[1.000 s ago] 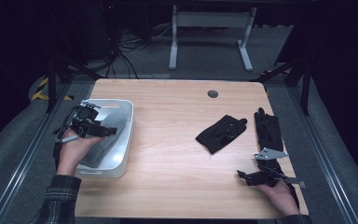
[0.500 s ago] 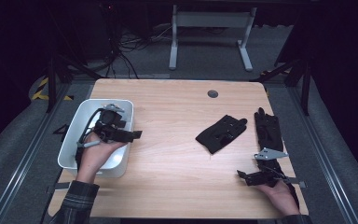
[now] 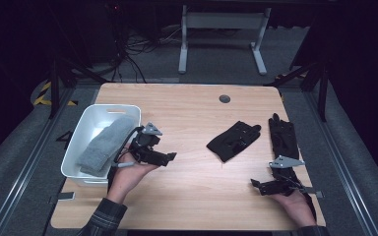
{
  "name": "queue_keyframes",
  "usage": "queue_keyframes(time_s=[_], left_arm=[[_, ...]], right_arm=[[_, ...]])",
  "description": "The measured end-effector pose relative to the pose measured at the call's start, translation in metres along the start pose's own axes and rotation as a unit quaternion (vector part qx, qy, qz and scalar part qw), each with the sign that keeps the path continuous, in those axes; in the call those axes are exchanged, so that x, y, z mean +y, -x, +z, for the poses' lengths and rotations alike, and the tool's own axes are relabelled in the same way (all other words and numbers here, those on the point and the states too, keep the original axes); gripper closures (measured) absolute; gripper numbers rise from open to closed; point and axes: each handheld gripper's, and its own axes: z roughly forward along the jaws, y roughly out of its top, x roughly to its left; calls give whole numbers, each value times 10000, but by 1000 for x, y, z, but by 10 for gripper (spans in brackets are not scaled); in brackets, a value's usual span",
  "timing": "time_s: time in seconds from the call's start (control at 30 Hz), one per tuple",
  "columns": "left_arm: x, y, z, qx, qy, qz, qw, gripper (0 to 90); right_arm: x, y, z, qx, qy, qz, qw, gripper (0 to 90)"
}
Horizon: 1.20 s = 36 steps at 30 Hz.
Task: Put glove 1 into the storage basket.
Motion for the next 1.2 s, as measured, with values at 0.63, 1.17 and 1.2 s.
queue_keyframes(time_s=[0.63,1.17,1.2], left_arm=[[-54,20,61,-64,-437,555,9975,54],[-71,16,66,-113,-216,848,9961,0],[-72,16,66,-119,-179,852,9961,0]], right_arm=[[12,7,-8,-6,86,51,9999,255],[53,9,-1,405,158,-113,9990,896],[58,10,2,402,155,-138,9990,899]])
